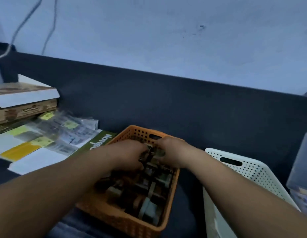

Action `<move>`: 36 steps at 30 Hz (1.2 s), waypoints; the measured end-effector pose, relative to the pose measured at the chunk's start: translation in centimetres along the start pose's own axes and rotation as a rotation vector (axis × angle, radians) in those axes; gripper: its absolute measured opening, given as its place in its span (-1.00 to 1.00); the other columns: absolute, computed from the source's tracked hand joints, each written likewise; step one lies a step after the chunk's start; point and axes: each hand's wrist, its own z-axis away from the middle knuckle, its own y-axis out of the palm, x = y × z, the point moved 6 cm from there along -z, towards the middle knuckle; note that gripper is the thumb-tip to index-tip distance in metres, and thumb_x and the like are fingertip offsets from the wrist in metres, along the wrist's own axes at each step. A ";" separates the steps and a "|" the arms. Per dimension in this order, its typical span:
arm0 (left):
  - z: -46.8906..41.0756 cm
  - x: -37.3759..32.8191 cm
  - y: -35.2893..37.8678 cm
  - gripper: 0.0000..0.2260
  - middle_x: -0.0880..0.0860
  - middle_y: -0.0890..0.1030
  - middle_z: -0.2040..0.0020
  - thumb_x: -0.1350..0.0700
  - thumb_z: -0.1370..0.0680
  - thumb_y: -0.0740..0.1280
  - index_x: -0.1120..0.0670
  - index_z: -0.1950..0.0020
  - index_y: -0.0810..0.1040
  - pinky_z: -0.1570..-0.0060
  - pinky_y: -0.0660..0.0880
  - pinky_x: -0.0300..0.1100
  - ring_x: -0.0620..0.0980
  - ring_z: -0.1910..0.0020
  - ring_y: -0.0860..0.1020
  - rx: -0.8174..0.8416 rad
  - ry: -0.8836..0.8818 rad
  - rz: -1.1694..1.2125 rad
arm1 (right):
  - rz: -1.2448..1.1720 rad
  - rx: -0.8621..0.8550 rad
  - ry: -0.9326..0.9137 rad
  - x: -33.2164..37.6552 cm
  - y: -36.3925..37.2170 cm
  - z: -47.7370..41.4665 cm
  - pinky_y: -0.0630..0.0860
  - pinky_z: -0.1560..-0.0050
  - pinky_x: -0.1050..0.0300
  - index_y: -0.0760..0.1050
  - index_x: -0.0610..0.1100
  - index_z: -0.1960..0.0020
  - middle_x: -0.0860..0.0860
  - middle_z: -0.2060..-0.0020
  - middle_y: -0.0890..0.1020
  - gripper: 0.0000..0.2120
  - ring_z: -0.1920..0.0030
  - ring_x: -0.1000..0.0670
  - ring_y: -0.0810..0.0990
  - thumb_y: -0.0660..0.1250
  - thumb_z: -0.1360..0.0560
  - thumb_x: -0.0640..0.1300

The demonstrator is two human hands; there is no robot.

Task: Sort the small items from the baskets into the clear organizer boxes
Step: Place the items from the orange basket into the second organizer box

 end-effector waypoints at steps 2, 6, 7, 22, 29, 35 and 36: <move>-1.3 0.2 0.2 -0.71 -0.06 0.56 -0.14 0.00 -0.47 0.38 -0.09 -0.18 0.49 -0.13 0.48 -0.08 -0.02 -0.12 0.53 0.040 0.065 0.016 | 0.005 0.055 0.045 -0.1 0.5 -1.0 0.59 -0.02 -0.05 0.41 -0.02 -0.27 -0.02 -0.10 0.56 -0.62 -0.03 -0.09 0.57 0.35 -0.48 -0.02; -3.6 0.8 1.2 -0.85 -0.10 0.58 -0.02 -0.04 -0.48 0.37 -0.11 -0.03 0.53 -0.08 0.50 -0.04 -0.06 -0.02 0.53 0.129 0.189 0.068 | -0.073 0.022 0.122 -0.2 0.7 -1.4 0.57 -0.02 -0.01 0.44 -0.01 -0.25 0.00 -0.07 0.58 -0.64 -0.04 -0.07 0.56 0.35 -0.46 -0.07; -4.0 0.8 1.5 -0.83 -0.10 0.56 -0.01 -0.07 -0.48 0.37 -0.09 -0.03 0.53 -0.07 0.50 -0.04 -0.06 -0.01 0.53 0.146 0.211 0.058 | -0.107 -0.015 0.146 -0.2 0.3 -1.1 0.56 -0.02 0.01 0.43 0.00 -0.28 0.01 -0.08 0.58 -0.60 -0.05 -0.06 0.56 0.37 -0.46 -0.06; -4.6 -1.5 3.0 -0.44 0.00 0.36 -0.41 -0.16 -0.52 0.30 -0.21 -0.48 0.18 -0.31 0.32 0.00 0.07 -0.37 0.31 0.251 0.414 -0.173 | -0.435 -0.370 0.505 -1.0 -2.8 8.6 0.50 -0.11 0.19 0.42 0.05 -0.31 0.12 -0.05 0.59 -0.49 -0.07 0.11 0.56 0.49 -0.41 -0.02; -2.8 -2.0 4.1 -0.51 -0.03 0.50 -0.20 0.00 -0.50 0.40 -0.02 -0.38 0.33 -0.05 0.47 -0.17 -0.04 -0.10 0.48 0.251 0.415 -0.111 | -0.501 -0.401 0.508 0.2 -2.0 10.9 0.43 -0.09 0.29 0.40 0.04 -0.35 0.14 -0.06 0.58 -0.46 -0.09 0.13 0.54 0.48 -0.42 -0.04; -2.0 -1.7 -0.5 -0.48 -0.08 0.36 -0.13 -0.02 -0.31 0.55 -0.18 -0.16 0.37 -0.02 0.50 -0.09 -0.06 -0.04 0.45 0.050 0.373 0.265 | -0.622 -0.495 0.491 0.2 -2.5 14.1 0.43 -0.07 0.30 0.38 0.03 -0.38 0.17 0.00 0.53 -0.44 -0.08 0.15 0.53 0.48 -0.43 -0.04; -1.5 -2.3 -1.5 -0.48 -0.08 0.34 -0.11 -0.03 -0.29 0.56 -0.21 -0.13 0.37 -0.02 0.50 -0.09 -0.05 -0.04 0.44 0.015 0.367 0.324 | -0.653 -0.507 0.491 0.0 -2.5 15.0 0.44 -0.10 0.27 0.38 0.03 -0.38 0.16 -0.03 0.53 -0.44 -0.09 0.15 0.53 0.47 -0.43 -0.04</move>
